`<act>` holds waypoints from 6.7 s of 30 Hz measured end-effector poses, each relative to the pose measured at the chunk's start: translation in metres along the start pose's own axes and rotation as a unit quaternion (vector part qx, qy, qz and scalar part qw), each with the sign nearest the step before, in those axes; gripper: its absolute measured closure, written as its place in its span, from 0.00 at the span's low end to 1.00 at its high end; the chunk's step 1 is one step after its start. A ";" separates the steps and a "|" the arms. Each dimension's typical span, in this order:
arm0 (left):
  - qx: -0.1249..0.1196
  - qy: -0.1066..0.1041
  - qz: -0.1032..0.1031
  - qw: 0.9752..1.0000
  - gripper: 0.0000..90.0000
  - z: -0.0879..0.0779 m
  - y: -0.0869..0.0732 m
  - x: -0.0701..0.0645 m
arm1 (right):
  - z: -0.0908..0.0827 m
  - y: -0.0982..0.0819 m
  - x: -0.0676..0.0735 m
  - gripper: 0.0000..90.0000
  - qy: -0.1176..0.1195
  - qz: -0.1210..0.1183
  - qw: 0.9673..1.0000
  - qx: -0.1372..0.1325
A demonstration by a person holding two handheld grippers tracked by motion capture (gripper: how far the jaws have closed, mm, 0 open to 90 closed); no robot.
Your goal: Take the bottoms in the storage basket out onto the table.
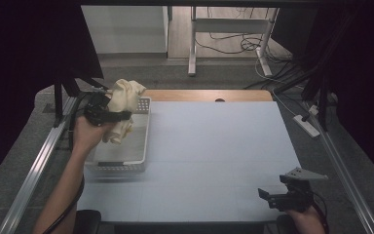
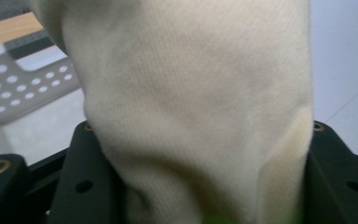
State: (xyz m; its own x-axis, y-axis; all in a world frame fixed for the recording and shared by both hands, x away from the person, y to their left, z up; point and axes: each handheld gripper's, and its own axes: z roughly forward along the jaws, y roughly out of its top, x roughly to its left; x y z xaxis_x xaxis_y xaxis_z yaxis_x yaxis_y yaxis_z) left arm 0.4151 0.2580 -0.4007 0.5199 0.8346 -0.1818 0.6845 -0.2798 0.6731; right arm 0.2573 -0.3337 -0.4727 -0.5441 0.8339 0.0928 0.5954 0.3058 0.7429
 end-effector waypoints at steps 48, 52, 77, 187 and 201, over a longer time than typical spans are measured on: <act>0.001 -0.048 0.086 0.995 0.53 0.035 0.049 -0.076 | 0.000 0.000 0.000 0.00 0.002 0.000 1.000 0.003; 0.002 -0.053 0.091 0.994 0.53 0.039 0.052 -0.082 | 0.000 0.000 0.000 0.00 0.003 0.000 1.000 0.004; 0.025 -0.071 0.120 0.990 0.53 0.083 0.056 -0.119 | 0.001 0.000 0.000 0.00 0.003 -0.001 1.000 0.006; 0.116 -0.052 0.048 0.991 0.14 0.197 0.030 -0.132 | 0.004 0.001 0.002 0.01 0.010 -0.019 0.999 0.024; 0.100 -0.059 0.058 0.992 0.10 0.185 0.035 -0.134 | 0.004 0.001 0.003 0.01 0.011 -0.020 0.999 0.026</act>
State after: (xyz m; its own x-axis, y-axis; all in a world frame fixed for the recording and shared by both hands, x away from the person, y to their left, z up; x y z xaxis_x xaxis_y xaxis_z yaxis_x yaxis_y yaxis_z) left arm 0.4635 0.0487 -0.4852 0.6486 0.7336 -0.2028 0.6988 -0.4685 0.5405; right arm 0.2589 -0.3291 -0.4748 -0.5806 0.8105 0.0776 0.6016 0.3628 0.7117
